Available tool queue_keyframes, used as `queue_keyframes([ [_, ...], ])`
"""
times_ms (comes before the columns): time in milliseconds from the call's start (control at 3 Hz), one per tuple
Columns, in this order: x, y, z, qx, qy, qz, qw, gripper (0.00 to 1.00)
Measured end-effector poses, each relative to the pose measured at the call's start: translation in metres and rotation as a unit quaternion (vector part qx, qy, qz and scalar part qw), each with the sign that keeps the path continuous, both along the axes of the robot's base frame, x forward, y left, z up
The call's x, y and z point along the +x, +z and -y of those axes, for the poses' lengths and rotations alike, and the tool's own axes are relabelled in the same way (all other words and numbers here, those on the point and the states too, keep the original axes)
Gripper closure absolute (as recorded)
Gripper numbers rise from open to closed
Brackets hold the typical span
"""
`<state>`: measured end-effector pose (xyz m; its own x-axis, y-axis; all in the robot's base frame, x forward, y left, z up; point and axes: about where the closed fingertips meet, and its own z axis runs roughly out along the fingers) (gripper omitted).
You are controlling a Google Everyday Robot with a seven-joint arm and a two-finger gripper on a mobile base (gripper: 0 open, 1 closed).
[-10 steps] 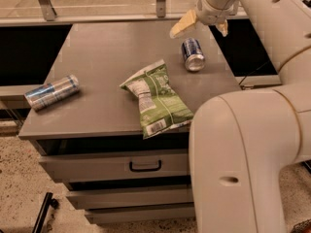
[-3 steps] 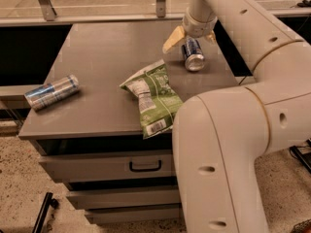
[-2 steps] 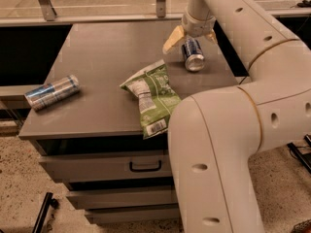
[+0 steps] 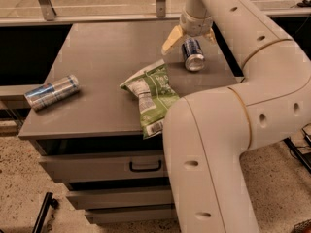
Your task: Place pepsi can upright
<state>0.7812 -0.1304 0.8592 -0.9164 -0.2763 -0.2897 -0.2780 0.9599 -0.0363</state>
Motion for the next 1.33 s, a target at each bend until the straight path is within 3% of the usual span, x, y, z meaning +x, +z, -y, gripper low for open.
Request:
queue_keyframes([
  [1333, 0.0002, -0.0076, 0.007, -0.025, -0.018, -0.018, 0.9994, 0.0],
])
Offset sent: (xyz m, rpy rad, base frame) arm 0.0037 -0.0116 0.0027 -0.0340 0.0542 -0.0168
